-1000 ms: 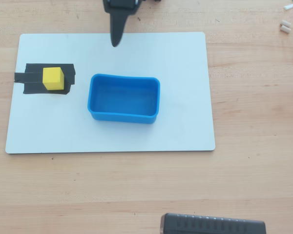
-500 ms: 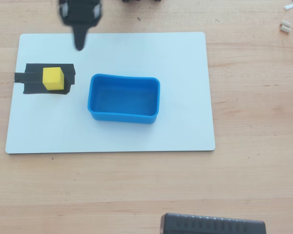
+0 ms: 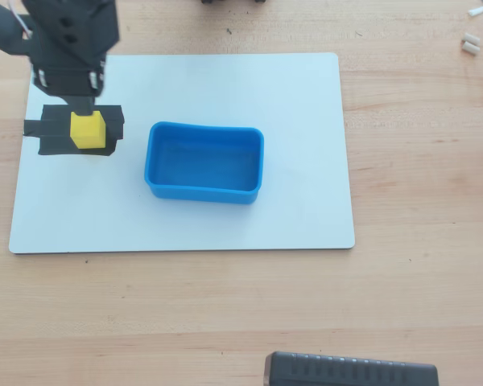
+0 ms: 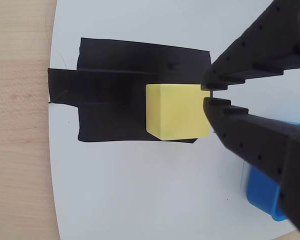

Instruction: Pick up yellow cube and drop it in the blue rectangular bin

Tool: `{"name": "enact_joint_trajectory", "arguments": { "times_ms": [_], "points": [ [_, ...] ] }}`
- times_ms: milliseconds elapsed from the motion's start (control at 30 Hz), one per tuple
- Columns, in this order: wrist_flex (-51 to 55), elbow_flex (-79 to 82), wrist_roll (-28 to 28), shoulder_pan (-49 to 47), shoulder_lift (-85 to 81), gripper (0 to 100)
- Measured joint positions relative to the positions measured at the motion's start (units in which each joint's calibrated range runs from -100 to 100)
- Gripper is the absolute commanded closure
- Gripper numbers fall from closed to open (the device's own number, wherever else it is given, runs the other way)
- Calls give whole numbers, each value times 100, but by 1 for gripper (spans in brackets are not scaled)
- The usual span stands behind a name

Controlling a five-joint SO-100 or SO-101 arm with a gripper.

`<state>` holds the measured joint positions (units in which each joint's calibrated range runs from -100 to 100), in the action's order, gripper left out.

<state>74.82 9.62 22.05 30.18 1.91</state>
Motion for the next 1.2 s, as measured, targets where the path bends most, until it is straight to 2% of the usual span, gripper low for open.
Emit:
{"name": "enact_joint_trajectory", "arguments": {
  "times_ms": [167, 833, 1067, 1200],
  "points": [
    [-9, 0, 10, 159, 62, 65],
    [-371, 341, 10, 342, 524, 66],
    [-583, 451, 10, 349, 586, 82],
    [-592, 451, 10, 342, 586, 87]
  ]
}}
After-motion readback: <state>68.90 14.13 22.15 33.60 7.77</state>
